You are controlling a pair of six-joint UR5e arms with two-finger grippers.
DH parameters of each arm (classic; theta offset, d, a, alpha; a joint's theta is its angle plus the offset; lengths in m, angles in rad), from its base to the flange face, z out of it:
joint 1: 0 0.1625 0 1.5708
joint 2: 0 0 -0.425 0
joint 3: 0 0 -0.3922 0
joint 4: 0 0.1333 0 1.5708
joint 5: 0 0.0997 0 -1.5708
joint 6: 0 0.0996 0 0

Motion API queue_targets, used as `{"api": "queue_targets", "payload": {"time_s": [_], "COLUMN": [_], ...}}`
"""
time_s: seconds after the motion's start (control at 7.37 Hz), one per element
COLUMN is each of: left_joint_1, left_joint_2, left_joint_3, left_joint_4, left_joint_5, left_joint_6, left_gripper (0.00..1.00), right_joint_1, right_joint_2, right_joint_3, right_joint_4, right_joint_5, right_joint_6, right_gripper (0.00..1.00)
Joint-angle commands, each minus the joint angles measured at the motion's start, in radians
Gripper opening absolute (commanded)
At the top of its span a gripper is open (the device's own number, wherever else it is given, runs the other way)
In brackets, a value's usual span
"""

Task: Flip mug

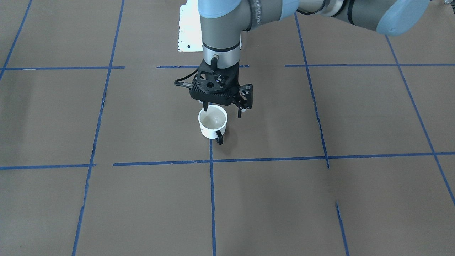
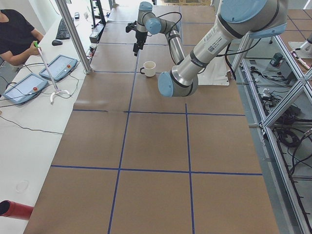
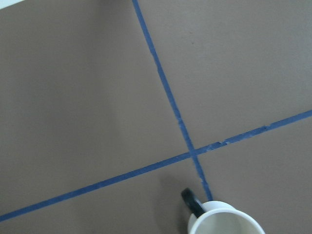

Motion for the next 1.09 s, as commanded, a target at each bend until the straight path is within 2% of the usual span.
{"api": "queue_targets", "payload": {"time_s": [0.0, 0.27, 0.54, 0.81, 0.95], "left_joint_1": [-0.073, -0.099, -0.213, -0.360, -0.428], "left_joint_2": [0.121, 0.277, 0.354, 0.493, 0.550], "left_joint_3": [-0.040, -0.066, -0.069, -0.084, -0.083], "left_joint_4": [-0.080, -0.217, -0.242, -0.243, -0.245], "left_joint_5": [-0.027, -0.038, -0.114, -0.237, -0.268], "left_joint_6": [0.083, 0.084, 0.118, 0.378, 0.467], "left_gripper": [1.00, 1.00, 1.00, 1.00, 1.00], "right_joint_1": [0.000, 0.000, 0.000, 0.000, 0.000], "right_joint_2": [0.001, 0.000, 0.001, 0.000, 0.001], "right_joint_3": [0.000, 0.000, 0.000, 0.000, 0.000], "right_joint_4": [0.000, 0.000, 0.000, 0.000, 0.000], "right_joint_5": [0.000, 0.000, 0.000, 0.000, 0.000], "right_joint_6": [0.000, 0.000, 0.000, 0.000, 0.000], "right_gripper": [1.00, 1.00, 1.00, 1.00, 1.00]}}
